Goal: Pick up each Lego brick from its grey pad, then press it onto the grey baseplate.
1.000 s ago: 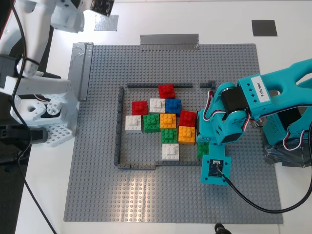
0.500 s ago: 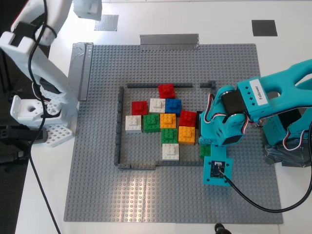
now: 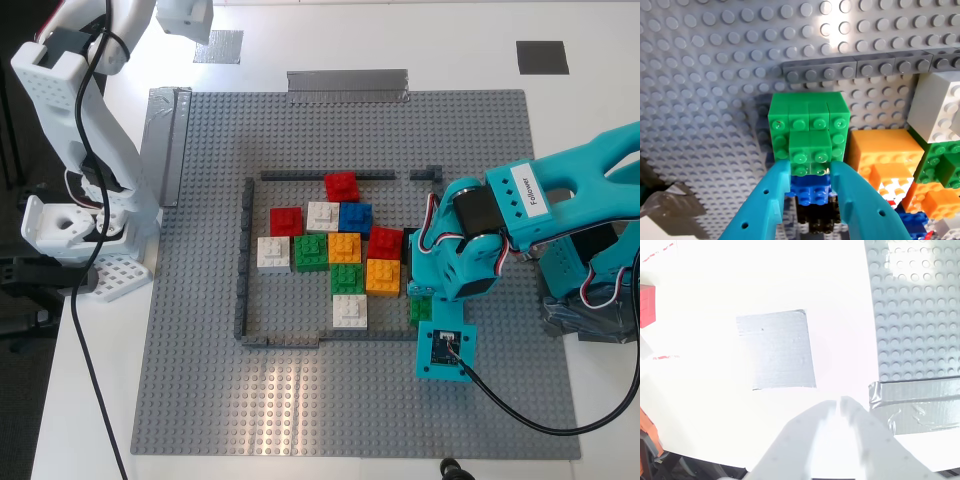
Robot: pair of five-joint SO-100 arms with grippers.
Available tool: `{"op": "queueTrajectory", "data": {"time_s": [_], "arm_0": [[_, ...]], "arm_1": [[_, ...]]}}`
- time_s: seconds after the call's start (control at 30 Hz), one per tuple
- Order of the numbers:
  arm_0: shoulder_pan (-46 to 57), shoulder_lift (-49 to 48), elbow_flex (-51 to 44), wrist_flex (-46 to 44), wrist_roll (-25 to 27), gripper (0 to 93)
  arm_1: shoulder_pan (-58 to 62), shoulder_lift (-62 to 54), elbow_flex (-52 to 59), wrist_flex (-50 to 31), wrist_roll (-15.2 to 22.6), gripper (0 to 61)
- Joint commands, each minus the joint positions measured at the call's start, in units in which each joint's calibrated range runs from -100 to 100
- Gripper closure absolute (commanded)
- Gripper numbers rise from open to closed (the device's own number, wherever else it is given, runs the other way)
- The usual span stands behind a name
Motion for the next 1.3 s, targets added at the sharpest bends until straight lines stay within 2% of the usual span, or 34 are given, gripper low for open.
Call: {"op": "queueTrajectory", "data": {"time_s": [0.0,0.2,0.4,0.53,0.67,0.77,0.87,0.9,1.07,1.27], "arm_0": [[-0.2,-0.2,-0.1,0.6,0.3,81.1],[-0.3,-0.2,-0.1,0.7,0.3,72.9],[-0.2,-0.7,-2.9,5.4,0.3,72.2],[1.4,-1.3,-11.3,14.3,0.3,72.3],[5.7,-1.3,-26.4,24.5,0.2,72.4],[12.1,-1.3,-39.1,26.4,0.2,77.0],[23.2,-0.6,-49.5,26.4,0.3,91.1],[26.8,-0.2,-52.4,26.4,0.3,92.7],[45.4,4.3,-62.8,26.4,0.3,92.7],[61.1,9.2,-66.3,26.4,0.3,92.7]], "arm_1": [[0.2,-1.0,-4.9,0.2,0.1,61.2],[0.4,-1.0,-5.2,1.5,0.4,61.2],[0.7,-1.2,-5.8,2.3,0.7,61.2],[0.9,-1.5,-5.9,2.4,0.7,61.2],[1.0,-1.6,-5.9,2.6,0.9,61.2],[1.0,-1.6,-5.9,2.5,1.0,61.2],[1.0,-1.6,-5.9,2.6,1.0,61.2],[1.0,-1.6,-5.9,2.6,1.1,61.2],[1.1,-1.6,-5.7,2.8,1.3,61.2],[1.2,-1.7,-5.7,3.0,1.2,61.2]]}}
